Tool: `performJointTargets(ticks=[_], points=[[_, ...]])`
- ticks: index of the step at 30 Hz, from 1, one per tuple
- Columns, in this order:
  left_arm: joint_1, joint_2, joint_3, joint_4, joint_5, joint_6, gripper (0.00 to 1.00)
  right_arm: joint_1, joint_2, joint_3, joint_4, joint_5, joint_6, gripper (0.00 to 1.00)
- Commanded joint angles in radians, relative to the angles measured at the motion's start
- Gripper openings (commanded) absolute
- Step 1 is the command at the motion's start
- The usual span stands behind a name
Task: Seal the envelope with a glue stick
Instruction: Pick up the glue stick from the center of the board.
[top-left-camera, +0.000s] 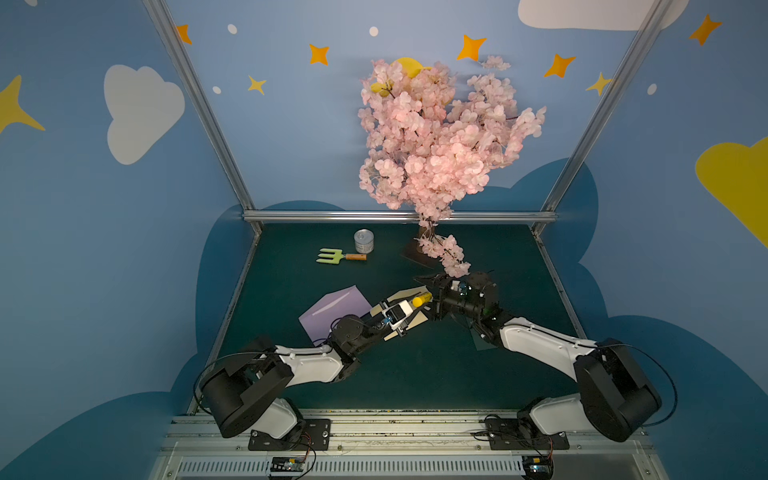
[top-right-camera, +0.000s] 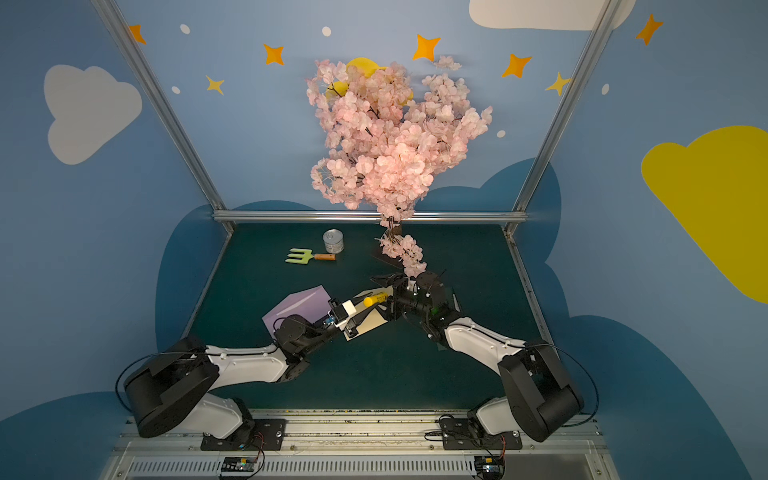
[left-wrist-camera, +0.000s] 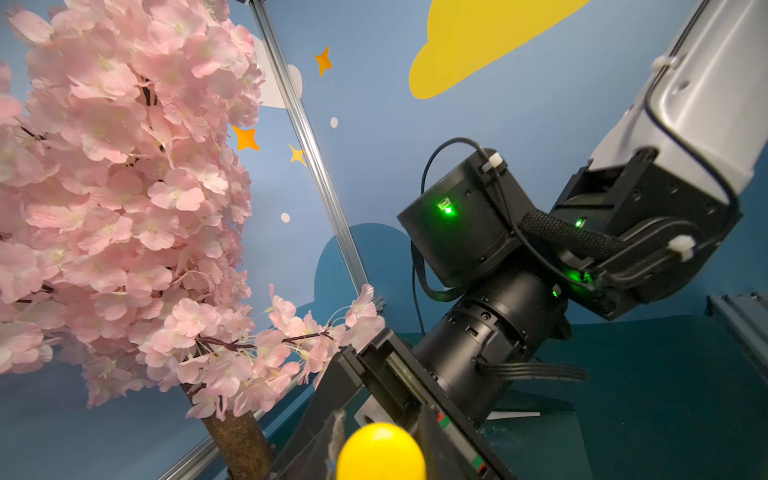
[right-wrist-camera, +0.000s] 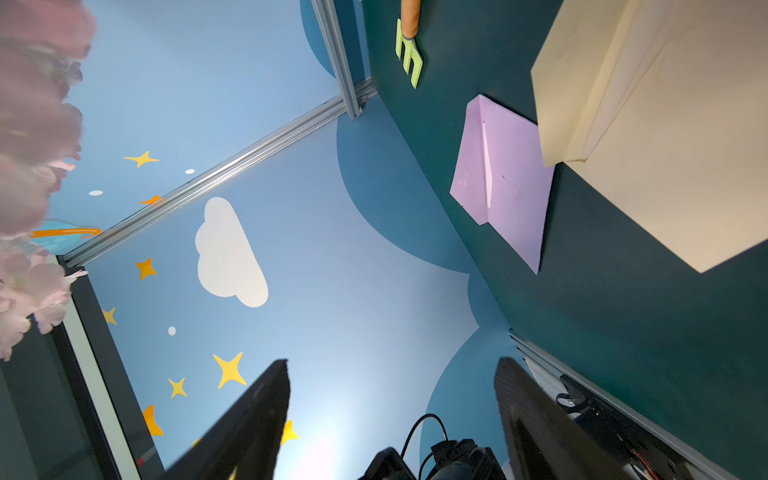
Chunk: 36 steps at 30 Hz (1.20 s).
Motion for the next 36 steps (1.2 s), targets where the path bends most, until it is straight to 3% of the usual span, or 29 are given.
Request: performJointTargets(ticks=[1,6,11,22,24,26,28,31,34,36], points=[[0.0,0.03,-0.014,0.034,-0.041,0.125,0.03,-0.005,-0.04,-0.017,0.046,-0.01,0.028,0.77],[0.0,0.055,-0.017,0.033,-0.052,0.129,0.03,-0.012,-0.059,-0.017,0.031,-0.014,0.02,0.73],[0.0,0.056,-0.017,0.033,-0.062,0.123,0.03,-0.014,-0.043,-0.017,0.056,-0.024,0.027,0.51],[0.002,0.05,-0.039,0.033,-0.078,0.061,0.04,-0.025,-0.013,-0.017,0.128,-0.039,0.06,0.26],[0.001,0.053,-0.041,0.033,-0.087,0.031,0.23,-0.033,-0.021,-0.017,0.129,-0.035,0.059,0.2],[0.001,0.053,-0.043,0.033,-0.107,-0.013,0.59,-0.042,-0.041,-0.047,0.118,-0.019,0.048,0.13],[0.001,0.045,-0.045,0.033,-0.151,-0.077,0.8,-0.049,-0.073,-0.046,0.05,-0.008,0.006,0.09],[0.008,0.019,-0.043,0.033,-0.18,-0.191,1.0,-0.063,-0.126,-0.028,-0.09,0.012,-0.097,0.07],[0.016,-0.049,-0.033,-0.058,-0.206,-0.356,1.0,-0.075,-0.189,0.055,-0.283,0.064,-0.26,0.06],[0.025,-0.144,0.001,-0.262,-0.186,-0.475,1.0,-0.078,-0.231,0.126,-0.474,0.128,-0.424,0.06]])
